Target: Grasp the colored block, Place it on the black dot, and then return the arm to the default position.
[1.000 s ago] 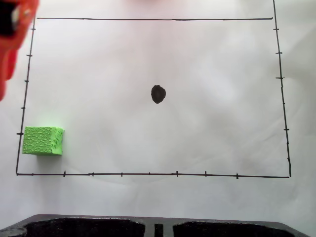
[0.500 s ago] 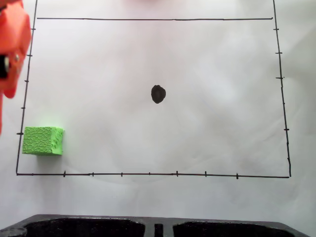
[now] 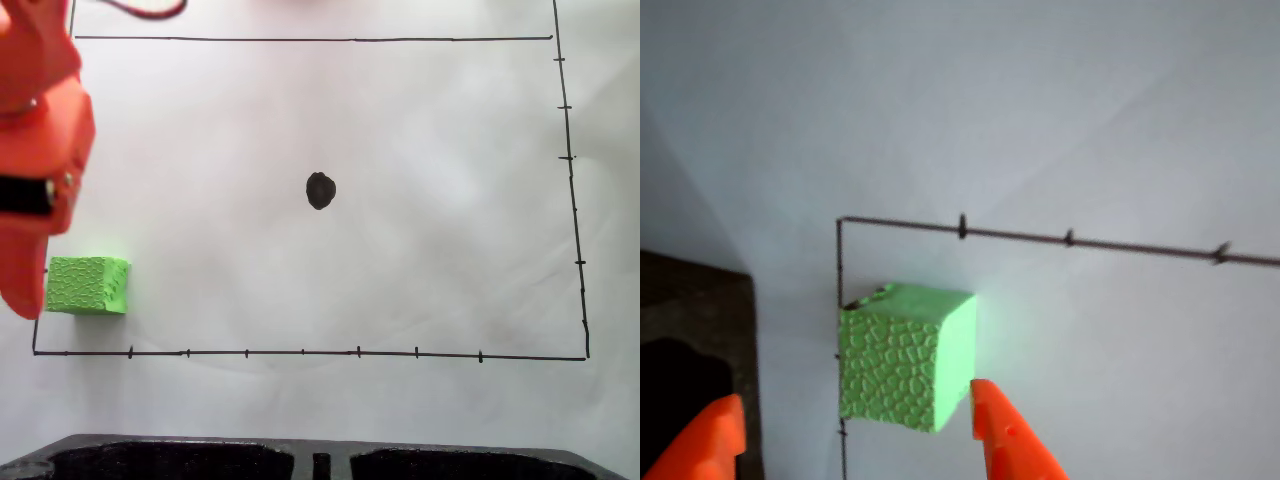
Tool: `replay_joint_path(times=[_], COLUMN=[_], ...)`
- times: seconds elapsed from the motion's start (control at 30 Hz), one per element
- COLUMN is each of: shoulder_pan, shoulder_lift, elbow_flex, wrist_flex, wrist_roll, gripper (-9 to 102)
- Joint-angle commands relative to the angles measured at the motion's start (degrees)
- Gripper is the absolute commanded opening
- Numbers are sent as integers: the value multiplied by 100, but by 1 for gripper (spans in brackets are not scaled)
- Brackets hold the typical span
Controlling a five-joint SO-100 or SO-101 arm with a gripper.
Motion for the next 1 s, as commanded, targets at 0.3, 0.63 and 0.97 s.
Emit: replay_joint_path(times=[0.3, 0.63, 0.97], shoulder_pan=[-141, -272, -308], shoulder_lift=[-888, -1266, -1310], elbow_flex=[-958, -1116, -1099], wrist_flex=[-35, -167, -79], wrist_roll=[299, 272, 422], gripper=[30, 28, 14])
